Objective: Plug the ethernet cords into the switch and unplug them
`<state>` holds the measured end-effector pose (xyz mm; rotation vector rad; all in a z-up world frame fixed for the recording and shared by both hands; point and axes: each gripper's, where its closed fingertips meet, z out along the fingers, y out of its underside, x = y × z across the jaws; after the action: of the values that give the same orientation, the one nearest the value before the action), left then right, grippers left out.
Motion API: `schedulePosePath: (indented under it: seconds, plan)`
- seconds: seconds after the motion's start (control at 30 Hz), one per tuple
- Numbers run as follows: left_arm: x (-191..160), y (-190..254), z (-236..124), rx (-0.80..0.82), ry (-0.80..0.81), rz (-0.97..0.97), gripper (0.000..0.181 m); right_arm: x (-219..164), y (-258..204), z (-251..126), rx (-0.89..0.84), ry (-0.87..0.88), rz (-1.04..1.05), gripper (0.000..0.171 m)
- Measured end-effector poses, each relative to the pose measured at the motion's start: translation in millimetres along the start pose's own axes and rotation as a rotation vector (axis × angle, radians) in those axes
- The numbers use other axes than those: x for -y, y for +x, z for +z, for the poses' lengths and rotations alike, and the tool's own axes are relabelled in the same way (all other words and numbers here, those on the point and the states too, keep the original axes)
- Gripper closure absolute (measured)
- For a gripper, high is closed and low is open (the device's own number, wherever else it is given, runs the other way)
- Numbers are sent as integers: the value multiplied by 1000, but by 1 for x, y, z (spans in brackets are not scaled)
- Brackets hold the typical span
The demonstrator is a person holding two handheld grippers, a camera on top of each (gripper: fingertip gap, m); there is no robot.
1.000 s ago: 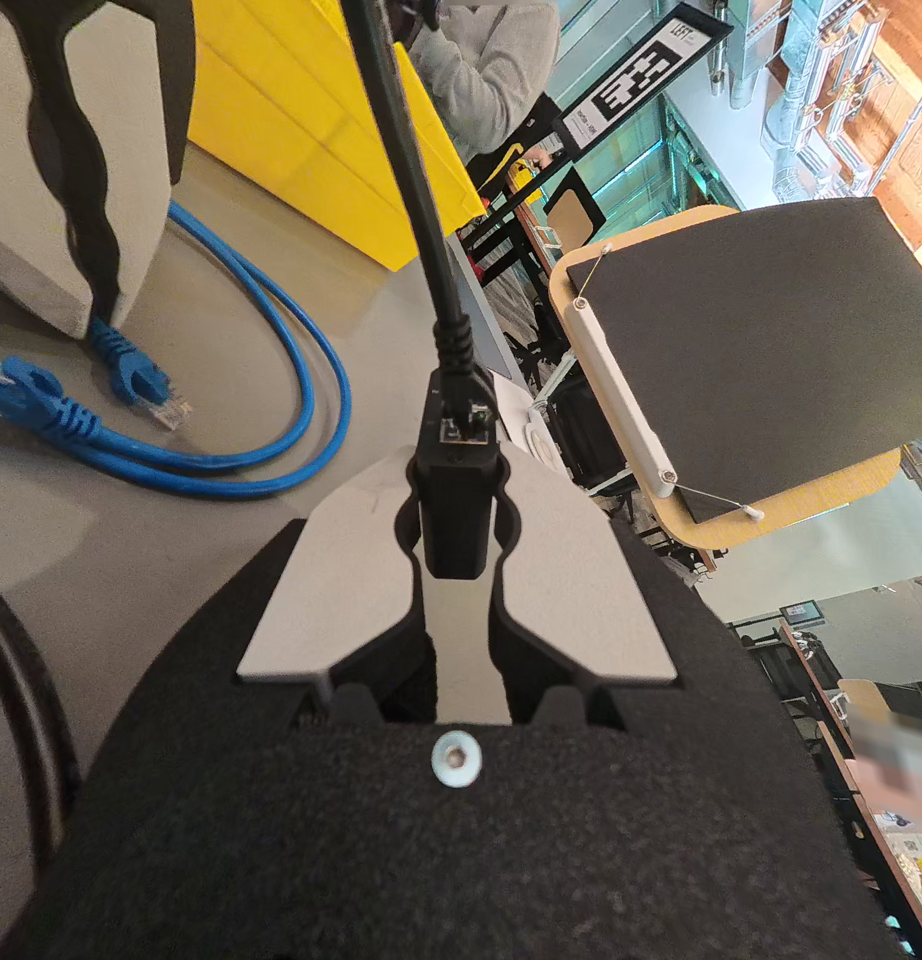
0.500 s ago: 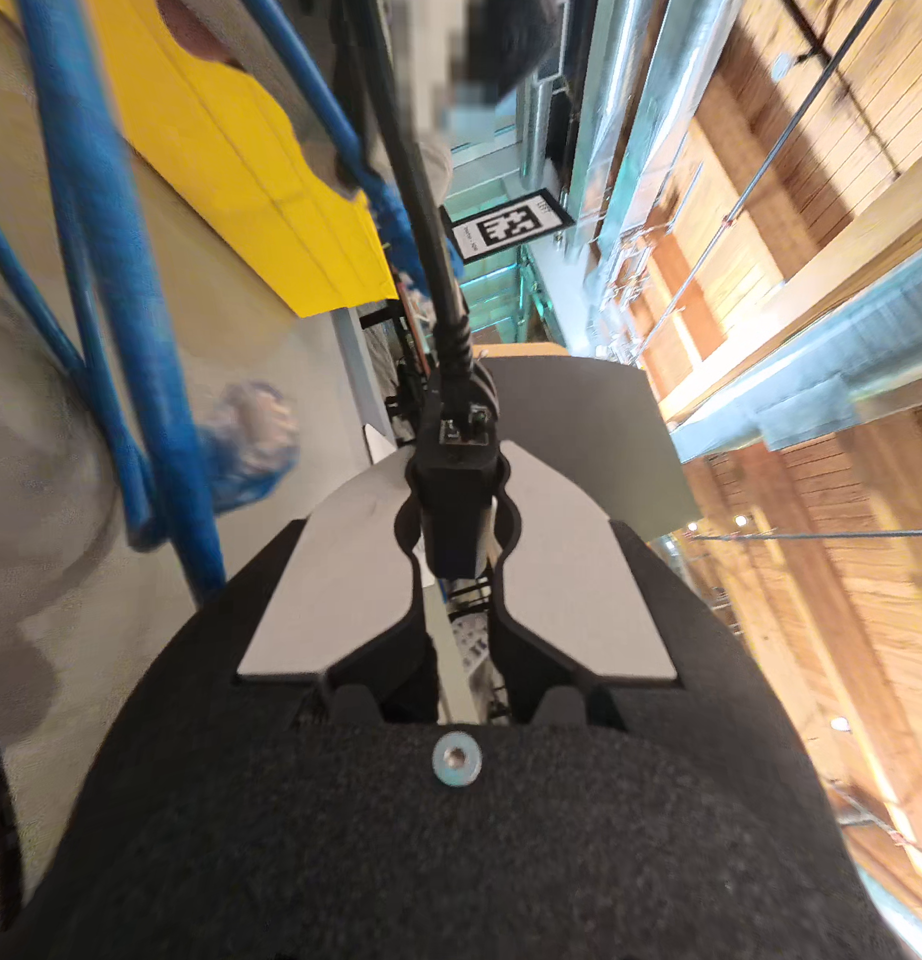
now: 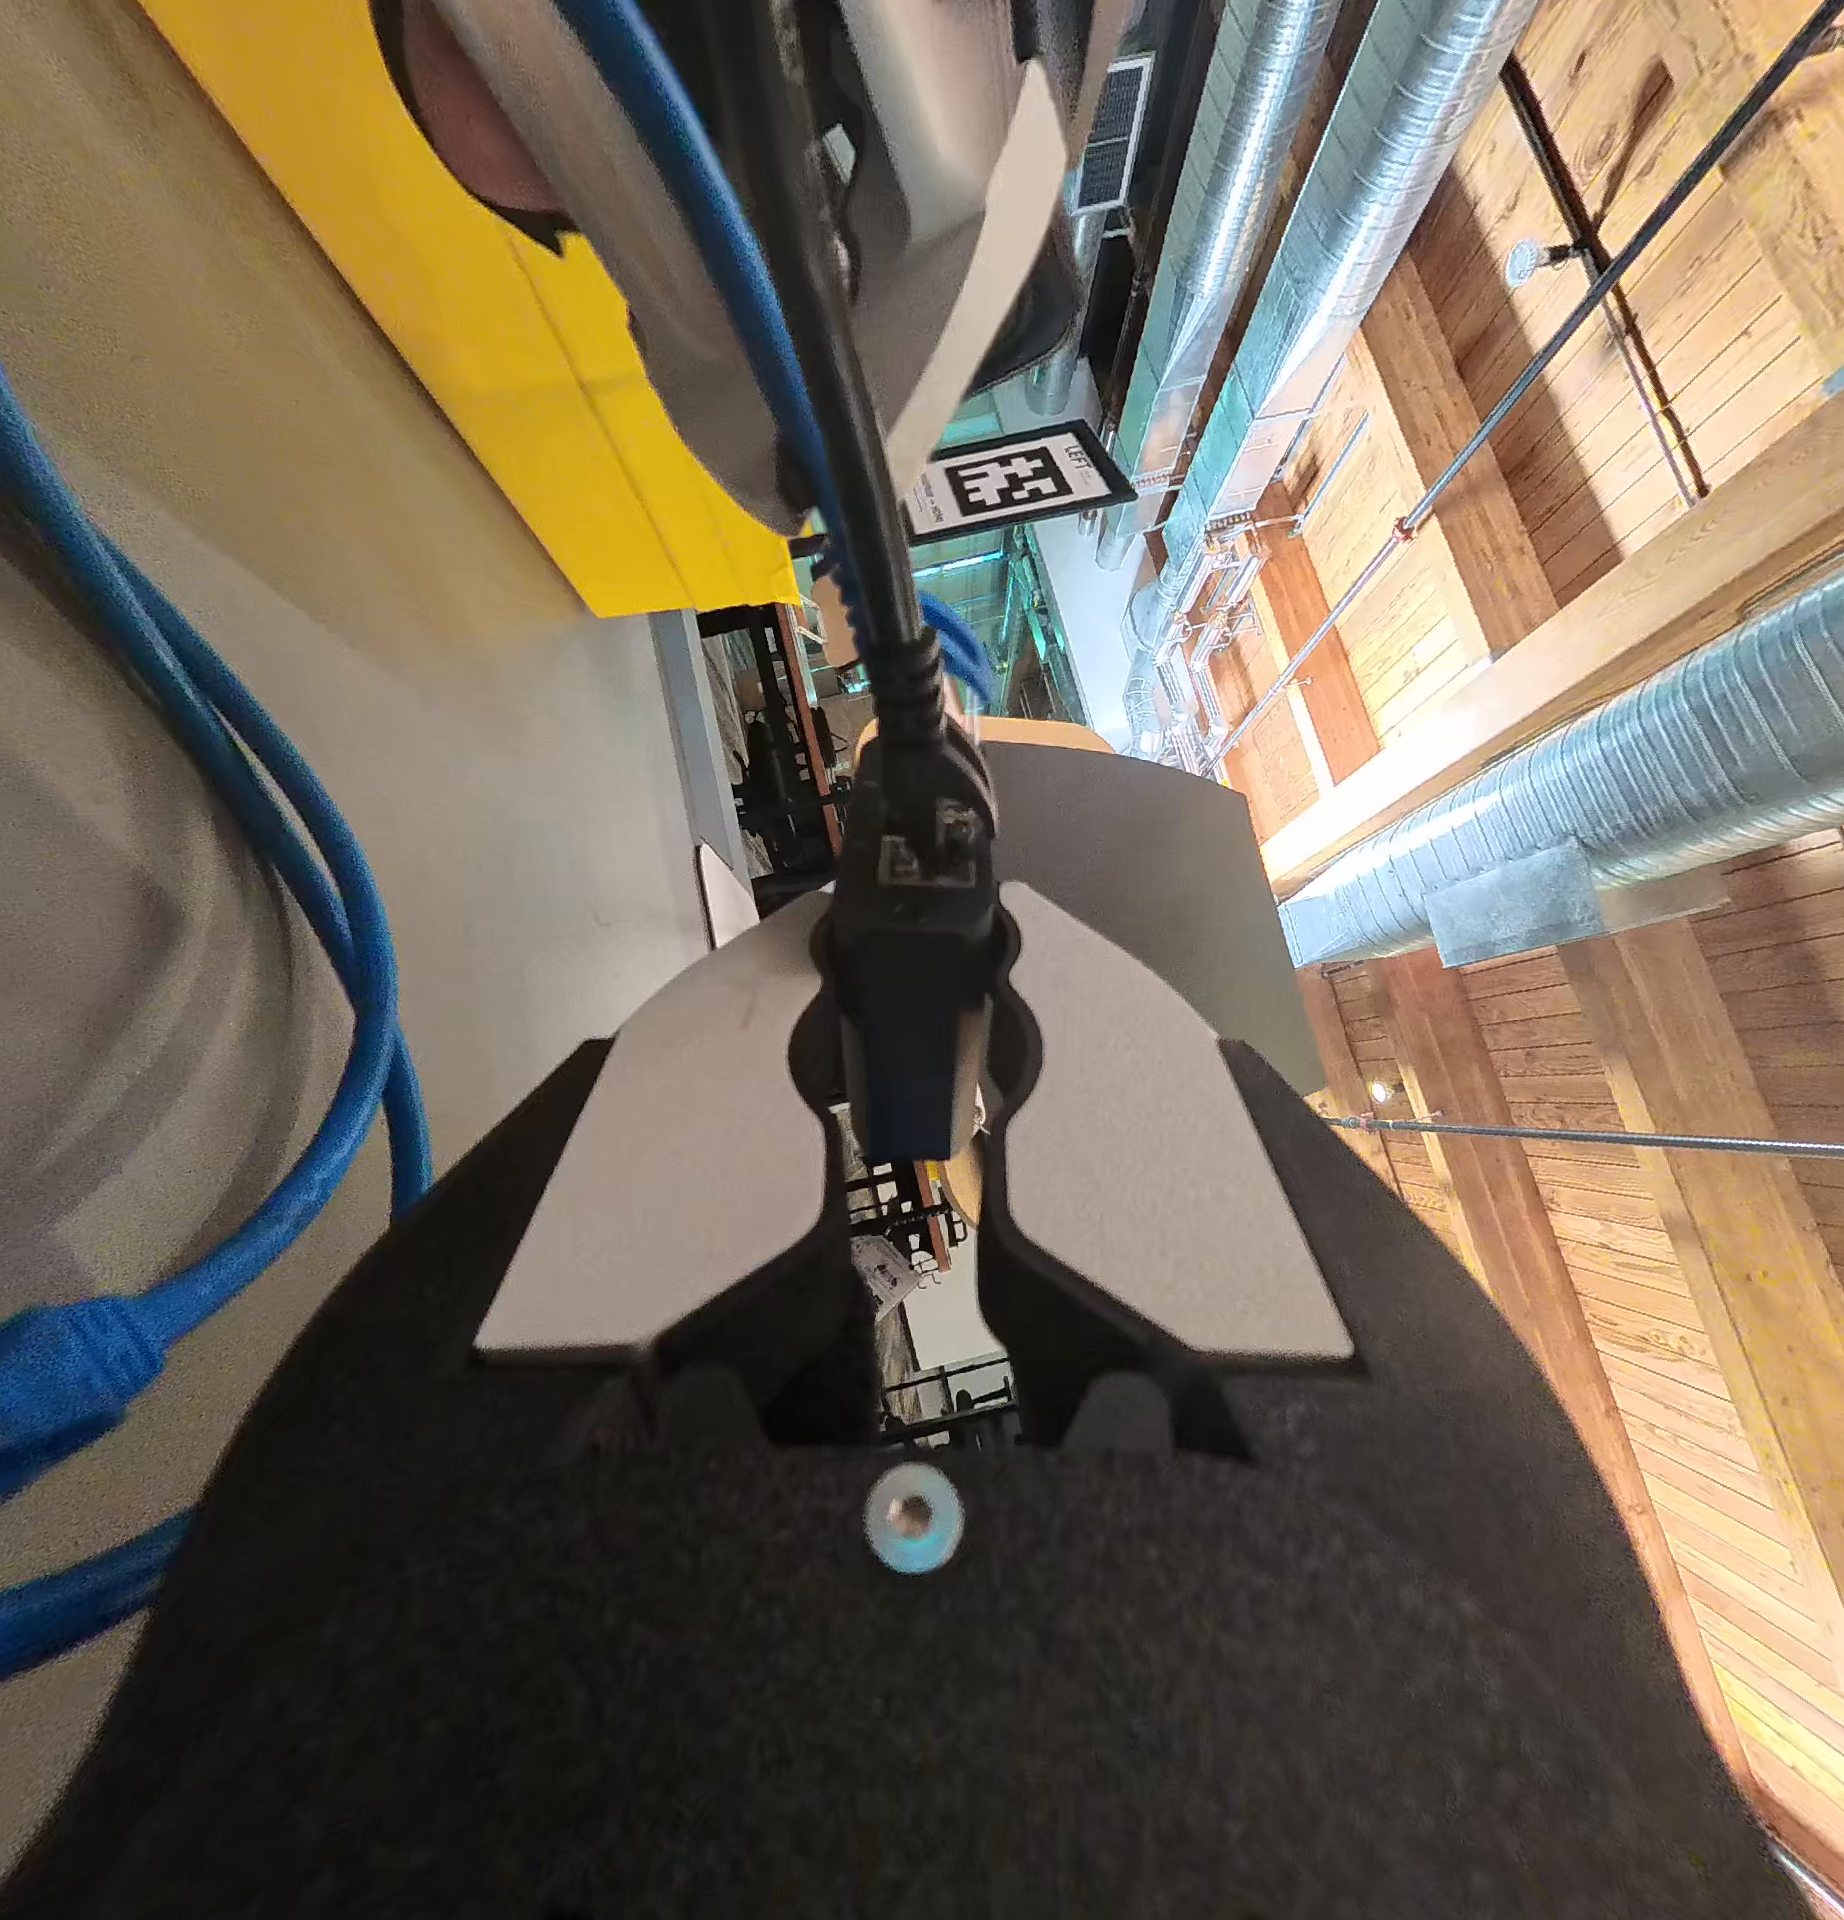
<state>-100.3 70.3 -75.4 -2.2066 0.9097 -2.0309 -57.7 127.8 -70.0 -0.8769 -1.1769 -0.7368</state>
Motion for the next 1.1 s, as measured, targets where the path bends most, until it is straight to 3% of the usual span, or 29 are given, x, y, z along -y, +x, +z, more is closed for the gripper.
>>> schedulePosePath:
  seconds: [0.33,0.5,0.6,0.77,1.0,1.1]
  plan:
    - [-9,-14,-4,39,-36,-78,177,9,-8,0,-4,28,-103,148]
    - [-10,-11,-7,-16,-40,-112,177,14,-8,-4,-11,74,-159,148]
    - [-20,1,-8,-115,-125,-146,177,26,-7,-9,-22,143,-170,148]
    - [-26,3,-12,-122,-176,-130,177,39,-5,-17,-15,191,-153,148]
    - [-24,-2,-18,15,-211,107,176,47,-14,-18,67,242,-53,148]
    - [-16,5,-15,-46,-150,136,175,39,-9,-13,83,218,50,147]
